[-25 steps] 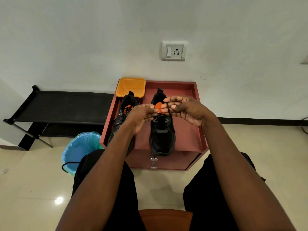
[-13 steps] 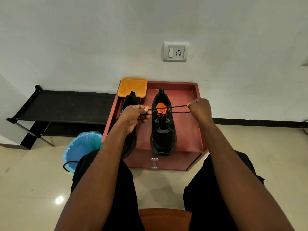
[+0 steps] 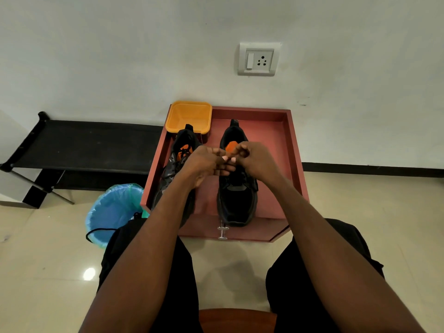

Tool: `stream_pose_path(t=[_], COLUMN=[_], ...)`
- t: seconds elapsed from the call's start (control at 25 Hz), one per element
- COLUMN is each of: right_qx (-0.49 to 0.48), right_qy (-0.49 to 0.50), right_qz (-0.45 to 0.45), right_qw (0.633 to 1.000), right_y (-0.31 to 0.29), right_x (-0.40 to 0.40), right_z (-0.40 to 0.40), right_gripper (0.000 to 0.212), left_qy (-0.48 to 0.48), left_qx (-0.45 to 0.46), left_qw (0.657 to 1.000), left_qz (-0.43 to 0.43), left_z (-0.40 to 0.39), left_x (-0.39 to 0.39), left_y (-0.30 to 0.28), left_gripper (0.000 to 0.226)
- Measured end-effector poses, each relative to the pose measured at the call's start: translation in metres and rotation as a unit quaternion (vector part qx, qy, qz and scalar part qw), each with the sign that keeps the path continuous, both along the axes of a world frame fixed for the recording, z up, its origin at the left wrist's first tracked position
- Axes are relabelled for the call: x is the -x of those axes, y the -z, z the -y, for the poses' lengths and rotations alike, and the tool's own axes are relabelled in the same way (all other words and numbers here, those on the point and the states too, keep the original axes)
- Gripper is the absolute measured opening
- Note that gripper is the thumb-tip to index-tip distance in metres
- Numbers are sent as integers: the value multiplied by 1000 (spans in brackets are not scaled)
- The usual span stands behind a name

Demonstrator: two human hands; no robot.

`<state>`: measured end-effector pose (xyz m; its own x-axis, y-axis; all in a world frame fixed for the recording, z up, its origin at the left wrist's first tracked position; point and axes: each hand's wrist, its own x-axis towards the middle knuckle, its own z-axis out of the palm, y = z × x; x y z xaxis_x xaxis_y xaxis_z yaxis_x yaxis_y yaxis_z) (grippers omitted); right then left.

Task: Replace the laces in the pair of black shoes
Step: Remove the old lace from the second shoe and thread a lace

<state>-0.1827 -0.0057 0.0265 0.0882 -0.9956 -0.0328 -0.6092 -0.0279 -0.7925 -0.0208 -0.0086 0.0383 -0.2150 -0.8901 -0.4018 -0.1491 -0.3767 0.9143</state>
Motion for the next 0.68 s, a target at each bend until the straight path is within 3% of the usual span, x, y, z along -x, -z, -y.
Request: stream_pose_path(t=[0.36,0.48,0.6,0.68], right_qx=[-17,28,30,11], right_qy=[61,108,106,98], right_qz=[65,-38,-179,-198], right_qw=[996,993,978,975], right_y=[4,15,24,26], right_x=[-8,-14,-22,-25], right_z=[8,16,18,19], right_gripper=[9,17,24,26], left_qy=[-74,-131,-133,-148], left_qx=[104,114,55,26], left_qw=[987,967,977,981], left_qz=[94,187,159,126], left_z=[12,18,19,20], left_x=[2,0,6,10], left_y=[11,24,30,32], left_gripper=[14,12,20,21])
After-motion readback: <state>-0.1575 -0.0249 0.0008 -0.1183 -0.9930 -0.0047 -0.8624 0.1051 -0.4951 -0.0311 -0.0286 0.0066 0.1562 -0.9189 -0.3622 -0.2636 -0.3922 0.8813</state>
